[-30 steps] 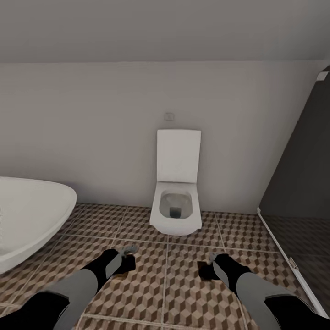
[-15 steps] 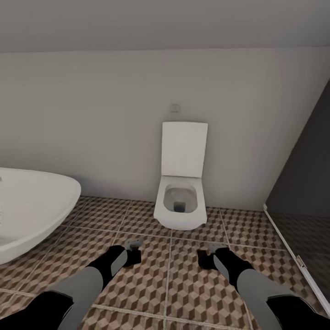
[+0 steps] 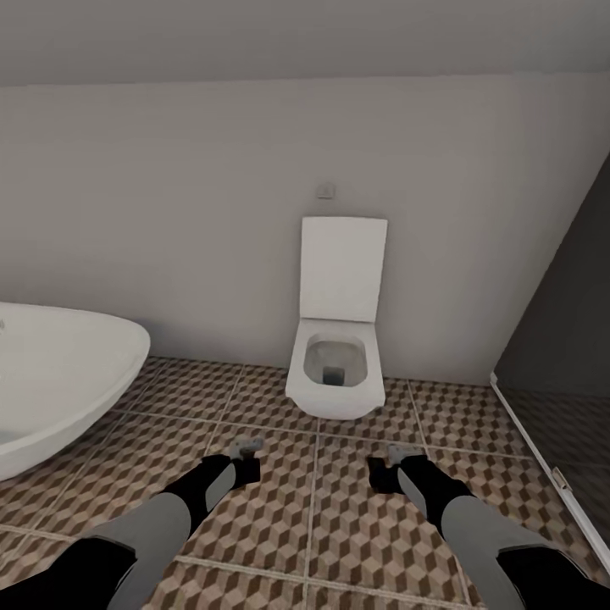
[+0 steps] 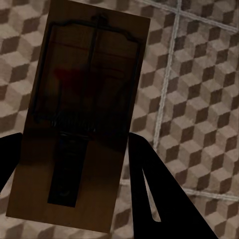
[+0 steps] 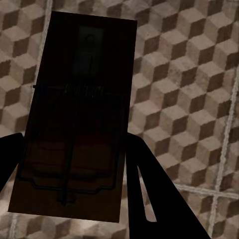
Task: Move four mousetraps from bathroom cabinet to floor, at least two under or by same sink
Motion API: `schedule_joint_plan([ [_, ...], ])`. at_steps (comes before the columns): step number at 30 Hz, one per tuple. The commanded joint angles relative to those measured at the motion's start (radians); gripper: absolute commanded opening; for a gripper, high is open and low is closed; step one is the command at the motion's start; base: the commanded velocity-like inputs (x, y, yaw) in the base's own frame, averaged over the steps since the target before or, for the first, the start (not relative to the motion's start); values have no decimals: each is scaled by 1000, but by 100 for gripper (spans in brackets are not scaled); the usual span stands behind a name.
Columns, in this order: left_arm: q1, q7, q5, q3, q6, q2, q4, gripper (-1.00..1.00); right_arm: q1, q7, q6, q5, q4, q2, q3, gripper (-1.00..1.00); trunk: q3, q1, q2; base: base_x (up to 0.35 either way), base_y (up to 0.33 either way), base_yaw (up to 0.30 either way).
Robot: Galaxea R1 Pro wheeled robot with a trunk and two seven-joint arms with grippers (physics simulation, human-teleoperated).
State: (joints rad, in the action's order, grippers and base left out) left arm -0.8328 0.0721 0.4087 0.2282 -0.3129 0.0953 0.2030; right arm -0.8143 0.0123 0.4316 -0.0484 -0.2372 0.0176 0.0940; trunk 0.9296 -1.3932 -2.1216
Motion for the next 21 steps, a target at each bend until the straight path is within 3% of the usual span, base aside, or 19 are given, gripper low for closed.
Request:
schedule_joint_plan([
  [1,0,7,7,8,-4,0,2,-100,0,0,6,-8,-2,-1,8,-100,1,0,0,0,0,-41],
  [14,0,9,6,7,-4,-1,1,-100,0,1,8,-8,-2,-2,6,-100,10,0,0,0,0,-163],
  [21,0,9,5,7,-3,-1,1,-100,0,2,9,-8,-2,-4,6,-100,12,0,0,98,19,-54],
])
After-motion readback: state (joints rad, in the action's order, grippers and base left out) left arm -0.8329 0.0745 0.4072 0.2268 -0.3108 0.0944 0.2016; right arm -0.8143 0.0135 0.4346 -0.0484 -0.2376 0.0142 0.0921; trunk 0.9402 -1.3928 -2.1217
